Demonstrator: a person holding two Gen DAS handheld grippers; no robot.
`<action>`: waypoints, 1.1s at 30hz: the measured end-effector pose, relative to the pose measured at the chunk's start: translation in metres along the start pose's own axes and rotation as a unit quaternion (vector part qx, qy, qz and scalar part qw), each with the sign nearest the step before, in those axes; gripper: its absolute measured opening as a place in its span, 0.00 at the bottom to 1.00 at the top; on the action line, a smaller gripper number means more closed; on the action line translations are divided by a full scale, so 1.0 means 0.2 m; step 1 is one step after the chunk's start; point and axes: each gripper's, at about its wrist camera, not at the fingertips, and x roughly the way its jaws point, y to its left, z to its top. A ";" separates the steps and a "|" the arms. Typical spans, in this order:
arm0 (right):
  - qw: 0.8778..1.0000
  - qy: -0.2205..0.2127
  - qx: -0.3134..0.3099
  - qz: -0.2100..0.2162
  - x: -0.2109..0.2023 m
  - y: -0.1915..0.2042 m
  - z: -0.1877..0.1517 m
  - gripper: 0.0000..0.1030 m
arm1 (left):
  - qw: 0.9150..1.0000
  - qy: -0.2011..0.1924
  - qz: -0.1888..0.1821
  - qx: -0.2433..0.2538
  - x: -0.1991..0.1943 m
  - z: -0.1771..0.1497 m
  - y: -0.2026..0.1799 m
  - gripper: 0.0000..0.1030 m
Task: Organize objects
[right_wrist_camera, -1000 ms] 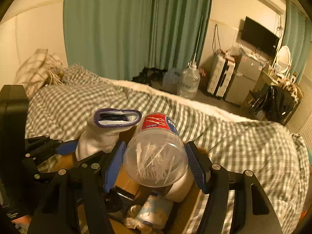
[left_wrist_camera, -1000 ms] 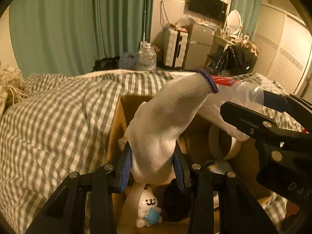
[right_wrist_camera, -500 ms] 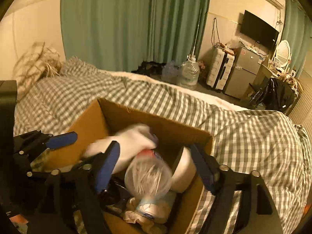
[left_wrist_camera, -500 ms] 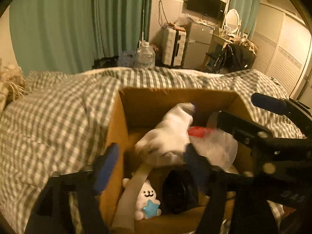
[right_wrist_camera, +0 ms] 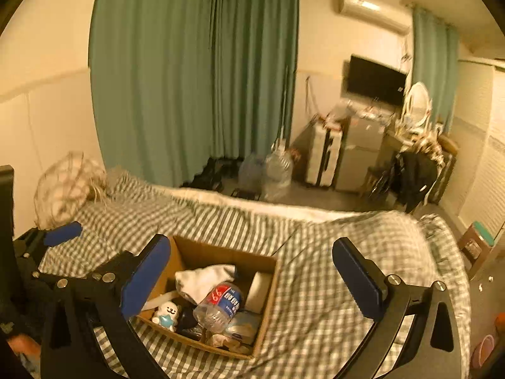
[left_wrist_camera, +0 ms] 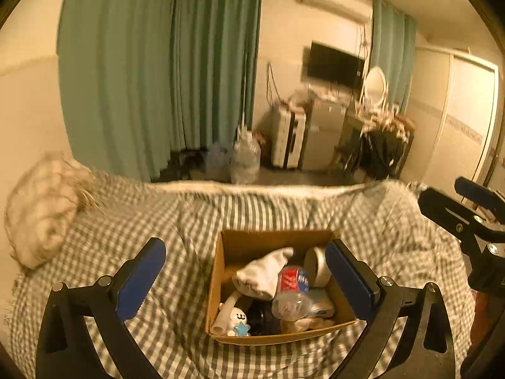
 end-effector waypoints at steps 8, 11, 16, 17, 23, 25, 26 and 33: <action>0.997 -0.072 -0.012 -0.031 -0.49 0.01 0.08 1.00 | 0.995 -0.098 -0.001 0.018 -0.48 0.07 -0.03 1.00; 0.994 -0.097 -0.015 -0.040 -0.62 0.01 0.04 1.00 | 0.992 -0.121 -0.003 0.030 -0.59 0.03 -0.04 1.00; 0.992 -0.122 -0.009 -0.041 -0.74 0.01 -0.03 1.00 | 0.988 -0.147 0.008 0.040 -0.68 -0.04 -0.06 1.00; 0.991 -0.127 -0.002 -0.043 -0.75 0.00 -0.05 1.00 | 0.987 -0.155 0.011 0.042 -0.69 -0.06 -0.07 1.00; 0.990 -0.127 0.006 -0.054 -0.71 -0.01 -0.24 1.00 | 0.982 -0.185 0.029 0.013 -0.68 -0.24 -0.08 1.00; 0.990 -0.127 0.017 -0.062 -0.67 -0.01 -0.32 1.00 | 0.982 -0.184 0.029 -0.002 -0.63 -0.32 -0.07 1.00; 0.990 -0.126 0.026 -0.065 -0.64 -0.02 -0.38 1.00 | 0.983 -0.182 0.031 -0.006 -0.61 -0.35 -0.07 1.00; 0.990 -0.110 0.048 -0.080 -0.45 -0.05 -0.59 1.00 | 0.989 -0.140 0.043 0.016 -0.41 -0.56 -0.08 1.00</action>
